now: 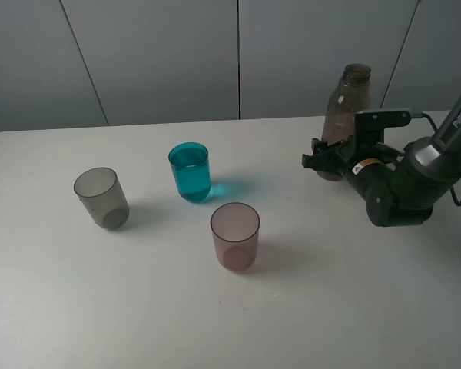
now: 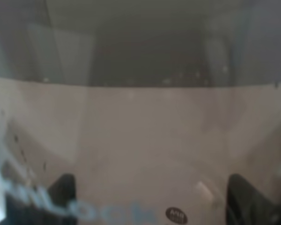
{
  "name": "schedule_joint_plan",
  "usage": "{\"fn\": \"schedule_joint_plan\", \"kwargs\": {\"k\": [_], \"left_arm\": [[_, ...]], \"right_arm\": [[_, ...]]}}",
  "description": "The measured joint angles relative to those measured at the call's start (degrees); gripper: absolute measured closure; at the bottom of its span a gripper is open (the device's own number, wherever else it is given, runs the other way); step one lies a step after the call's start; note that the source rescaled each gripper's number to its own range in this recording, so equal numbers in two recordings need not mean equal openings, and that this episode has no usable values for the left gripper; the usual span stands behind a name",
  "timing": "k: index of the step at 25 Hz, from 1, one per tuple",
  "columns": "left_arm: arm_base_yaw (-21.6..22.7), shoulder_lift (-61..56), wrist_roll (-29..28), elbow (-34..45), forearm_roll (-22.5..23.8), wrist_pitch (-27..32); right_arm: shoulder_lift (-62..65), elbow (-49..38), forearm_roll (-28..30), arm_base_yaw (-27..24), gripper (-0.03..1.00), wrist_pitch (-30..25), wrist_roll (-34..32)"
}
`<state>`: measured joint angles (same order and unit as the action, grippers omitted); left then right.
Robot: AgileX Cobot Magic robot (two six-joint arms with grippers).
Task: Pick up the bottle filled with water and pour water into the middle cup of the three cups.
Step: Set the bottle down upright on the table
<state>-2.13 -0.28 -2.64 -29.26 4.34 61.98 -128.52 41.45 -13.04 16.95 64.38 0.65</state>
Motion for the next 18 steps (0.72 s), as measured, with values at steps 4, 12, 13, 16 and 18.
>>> {"fn": "schedule_joint_plan", "kwargs": {"k": [4,12,13,16,18], "left_arm": [[0.0,0.0,0.0,0.0,0.0,0.0],[0.0,0.0,0.0,0.0,0.0,0.0],[0.0,0.0,0.0,0.0,0.0,0.0],[0.0,0.0,0.0,0.0,0.0,0.0],[0.0,0.0,0.0,0.0,0.0,0.0]], "right_arm": [[0.5,0.0,0.0,0.0,0.33,-1.0,0.0],[5.1,-0.9,0.0,0.0,0.27,-8.7,0.5],[6.1,-1.2,0.0,0.0,0.27,-9.7,0.7],[8.6,-2.0,0.0,0.0,0.27,-13.6,1.6],[10.3,-3.1,0.0,0.0,0.27,-15.7,1.7]]}}
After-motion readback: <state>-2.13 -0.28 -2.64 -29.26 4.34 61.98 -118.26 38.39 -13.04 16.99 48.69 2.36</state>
